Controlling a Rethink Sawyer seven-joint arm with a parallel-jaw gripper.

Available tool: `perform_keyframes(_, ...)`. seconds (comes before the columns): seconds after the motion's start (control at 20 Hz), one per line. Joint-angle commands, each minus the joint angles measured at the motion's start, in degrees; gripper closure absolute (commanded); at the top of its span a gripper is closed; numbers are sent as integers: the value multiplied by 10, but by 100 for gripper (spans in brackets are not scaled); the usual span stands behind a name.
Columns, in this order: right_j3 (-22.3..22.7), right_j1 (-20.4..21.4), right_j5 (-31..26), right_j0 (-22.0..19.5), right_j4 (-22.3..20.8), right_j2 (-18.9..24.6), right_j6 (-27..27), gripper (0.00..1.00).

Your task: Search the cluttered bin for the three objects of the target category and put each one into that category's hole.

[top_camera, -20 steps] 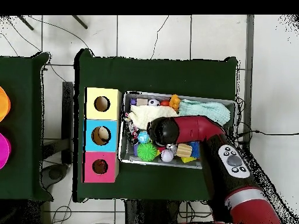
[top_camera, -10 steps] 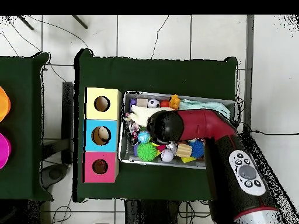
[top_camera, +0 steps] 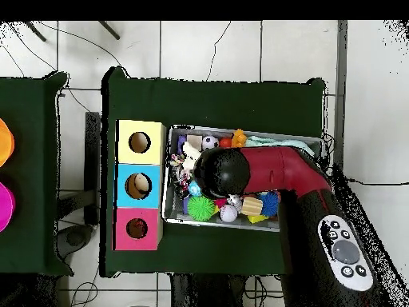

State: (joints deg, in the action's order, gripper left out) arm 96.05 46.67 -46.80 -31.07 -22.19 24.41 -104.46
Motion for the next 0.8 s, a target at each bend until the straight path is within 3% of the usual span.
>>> perform_keyframes(0.05, 98, 62, -85, 5, 46, 36, 51, 100)
perform_keyframes(0.5, 145, 105, -127, 36, 112, 17, -4, 100)
perform_keyframes(0.8, 159, 116, -147, 53, 132, -2, -28, 100)
